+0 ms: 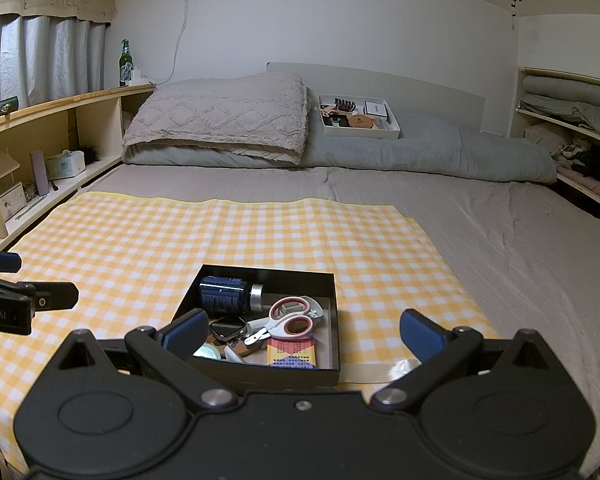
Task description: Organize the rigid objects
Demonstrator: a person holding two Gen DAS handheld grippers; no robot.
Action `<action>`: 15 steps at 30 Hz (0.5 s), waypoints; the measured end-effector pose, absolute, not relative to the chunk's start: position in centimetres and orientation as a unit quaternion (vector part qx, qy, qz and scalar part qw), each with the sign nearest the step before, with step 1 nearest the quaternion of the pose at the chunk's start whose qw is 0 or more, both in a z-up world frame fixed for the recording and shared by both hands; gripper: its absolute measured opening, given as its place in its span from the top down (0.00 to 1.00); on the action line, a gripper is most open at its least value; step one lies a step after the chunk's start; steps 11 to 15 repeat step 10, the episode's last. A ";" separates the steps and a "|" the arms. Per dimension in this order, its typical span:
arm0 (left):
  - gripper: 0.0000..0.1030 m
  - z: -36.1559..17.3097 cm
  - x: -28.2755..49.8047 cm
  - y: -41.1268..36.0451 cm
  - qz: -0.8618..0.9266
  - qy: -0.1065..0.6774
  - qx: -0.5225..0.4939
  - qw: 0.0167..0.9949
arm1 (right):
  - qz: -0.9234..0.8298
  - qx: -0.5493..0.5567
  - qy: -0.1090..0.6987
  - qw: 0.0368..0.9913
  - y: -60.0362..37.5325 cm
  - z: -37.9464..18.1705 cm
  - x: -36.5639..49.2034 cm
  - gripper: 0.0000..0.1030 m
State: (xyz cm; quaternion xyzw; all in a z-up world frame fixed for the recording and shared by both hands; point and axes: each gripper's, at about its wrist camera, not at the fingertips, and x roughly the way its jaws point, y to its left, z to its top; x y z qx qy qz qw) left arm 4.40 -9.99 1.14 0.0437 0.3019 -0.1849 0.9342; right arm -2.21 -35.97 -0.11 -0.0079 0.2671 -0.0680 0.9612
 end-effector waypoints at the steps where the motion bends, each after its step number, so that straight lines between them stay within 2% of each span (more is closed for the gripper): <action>1: 0.00 1.1 4.4 -10.0 -0.184 0.302 0.044 0.934 | -0.068 -0.008 0.267 0.961 -36.0 -0.1 -2.2 0.00; 15: 0.00 1.0 4.3 -9.8 -0.181 0.304 0.044 0.934 | -0.068 -0.008 0.267 0.961 -36.0 -0.1 -2.2 0.00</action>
